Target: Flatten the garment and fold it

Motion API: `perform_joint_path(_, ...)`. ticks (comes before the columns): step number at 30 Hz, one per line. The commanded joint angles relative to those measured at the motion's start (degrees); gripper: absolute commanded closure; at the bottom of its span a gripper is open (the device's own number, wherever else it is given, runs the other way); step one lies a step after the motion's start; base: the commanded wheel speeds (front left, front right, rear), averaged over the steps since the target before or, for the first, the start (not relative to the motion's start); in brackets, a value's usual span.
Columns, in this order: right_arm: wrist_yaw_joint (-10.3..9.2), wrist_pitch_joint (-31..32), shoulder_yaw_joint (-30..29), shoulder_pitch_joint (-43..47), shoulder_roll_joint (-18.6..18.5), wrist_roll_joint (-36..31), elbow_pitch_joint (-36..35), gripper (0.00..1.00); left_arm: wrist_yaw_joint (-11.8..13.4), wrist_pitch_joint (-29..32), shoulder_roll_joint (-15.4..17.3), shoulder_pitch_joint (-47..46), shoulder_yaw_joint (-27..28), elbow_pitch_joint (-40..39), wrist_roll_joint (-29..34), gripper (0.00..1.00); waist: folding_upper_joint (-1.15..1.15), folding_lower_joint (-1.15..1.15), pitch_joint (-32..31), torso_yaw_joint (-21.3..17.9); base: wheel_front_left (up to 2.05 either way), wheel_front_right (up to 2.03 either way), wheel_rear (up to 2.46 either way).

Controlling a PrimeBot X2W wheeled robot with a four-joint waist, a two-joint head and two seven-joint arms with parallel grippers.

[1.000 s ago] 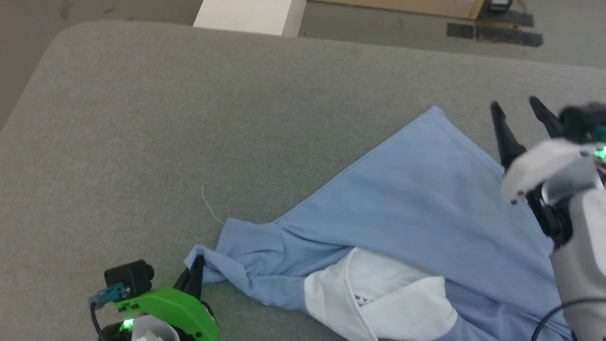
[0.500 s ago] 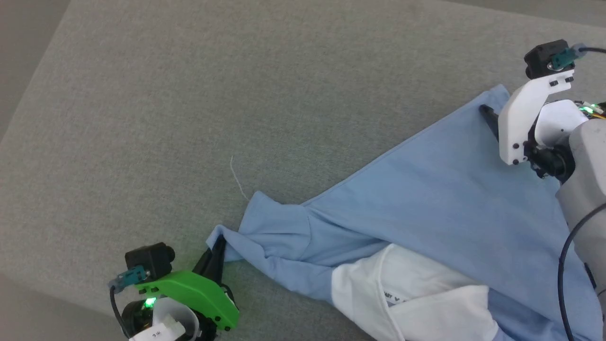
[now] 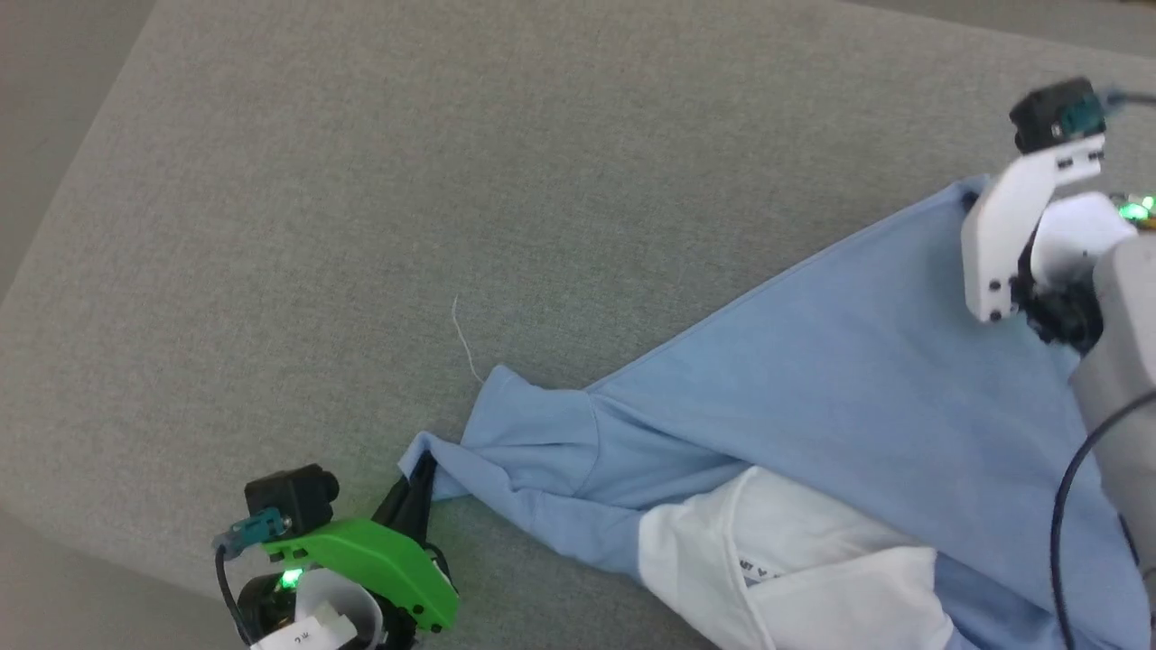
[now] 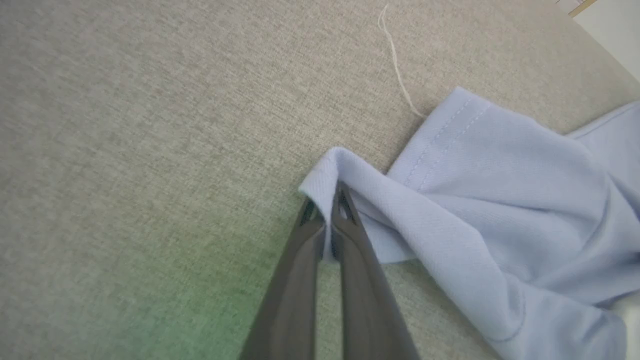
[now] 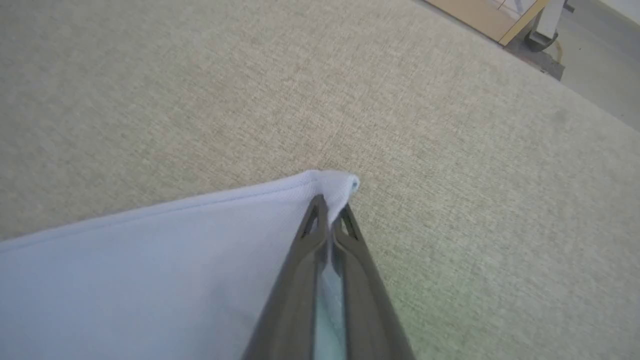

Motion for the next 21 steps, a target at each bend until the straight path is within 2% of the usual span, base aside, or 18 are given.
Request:
perform_joint_path(1,-0.09,-3.88,-1.11,2.67,0.33,-0.57,-1.03,1.0,0.37,0.14,0.59,0.25,0.17,0.15,-0.55,1.0,0.18,0.0,-2.76,-2.31,0.0,0.0,0.0)
perform_joint_path(7,-0.09,-19.47,-5.98,12.86,3.16,-2.38,-6.74,1.0,1.04,0.77,2.3,2.41,1.0,-0.67,-0.6,1.0,0.18,0.0,-7.64,-6.11,0.0,0.0,0.0)
perform_joint_path(8,-0.09,-24.22,-8.99,18.7,4.81,-2.56,-11.03,1.0,1.51,0.3,2.98,3.42,1.5,-1.64,-0.28,1.0,0.18,0.0,-10.18,-8.01,0.0,0.0,0.0)
perform_joint_path(10,-0.09,-26.03,-11.14,22.87,6.03,-2.47,-14.59,1.0,1.86,-0.31,3.57,3.88,2.02,-2.59,0.11,1.0,0.18,0.0,-11.74,-9.28,0.0,0.0,0.0)
perform_joint_path(16,-0.09,-24.35,-17.36,33.83,8.38,-2.06,-27.22,1.0,0.73,-0.49,6.42,2.13,2.79,-6.52,0.93,1.0,0.18,0.0,-14.99,-12.47,0.0,0.0,0.0)
perform_joint_path(21,-0.09,-18.66,-20.13,36.78,7.59,-2.45,-39.04,1.0,-2.54,1.38,9.13,-5.23,3.66,-10.65,-0.59,1.0,0.18,0.0,-16.02,-14.5,0.0,0.0,0.0)
